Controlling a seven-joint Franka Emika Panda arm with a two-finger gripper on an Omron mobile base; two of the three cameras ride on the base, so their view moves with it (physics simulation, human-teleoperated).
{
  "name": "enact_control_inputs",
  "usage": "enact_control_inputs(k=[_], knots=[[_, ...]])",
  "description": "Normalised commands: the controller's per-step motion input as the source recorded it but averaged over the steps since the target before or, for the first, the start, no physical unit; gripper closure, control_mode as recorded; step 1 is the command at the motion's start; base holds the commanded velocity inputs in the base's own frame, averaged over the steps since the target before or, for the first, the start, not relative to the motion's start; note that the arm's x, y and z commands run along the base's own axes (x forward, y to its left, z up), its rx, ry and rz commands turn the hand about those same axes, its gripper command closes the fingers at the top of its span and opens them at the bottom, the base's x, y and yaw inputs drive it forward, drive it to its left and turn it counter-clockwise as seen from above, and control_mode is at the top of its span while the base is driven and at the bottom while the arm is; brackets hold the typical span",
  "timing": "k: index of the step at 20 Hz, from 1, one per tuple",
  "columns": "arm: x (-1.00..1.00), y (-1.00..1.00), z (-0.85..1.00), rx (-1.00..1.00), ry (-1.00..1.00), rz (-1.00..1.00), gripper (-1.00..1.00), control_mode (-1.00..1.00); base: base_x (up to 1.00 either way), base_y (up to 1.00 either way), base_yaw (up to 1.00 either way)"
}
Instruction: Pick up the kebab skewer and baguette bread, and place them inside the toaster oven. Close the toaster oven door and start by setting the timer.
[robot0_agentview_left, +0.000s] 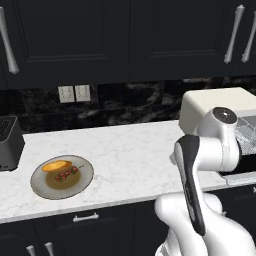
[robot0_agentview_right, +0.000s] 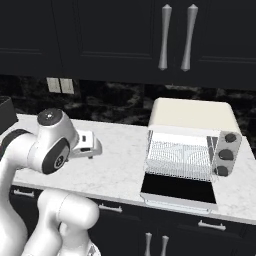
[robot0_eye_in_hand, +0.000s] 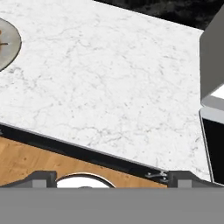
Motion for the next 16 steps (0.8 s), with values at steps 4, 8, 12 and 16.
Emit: enact_control_inputs(k=[4, 8, 12, 16], knots=[[0.02, 1.0, 0.0, 0.0, 0.04, 0.0, -1.0, -1.0, 0.0, 0.0, 0.0], [0.0, 1.0, 0.0, 0.0, 0.0, 0.07, -1.0, -1.0, 0.0, 0.0, 0.0], [0.01, 1.0, 0.0, -0.01, 0.0, 0.21, -1.0, -1.0, 0.0, 0.0, 0.0], [0.12, 1.0, 0.0, -0.06, 0.0, 0.35, -1.0, -1.0, 0.0, 0.0, 0.0]])
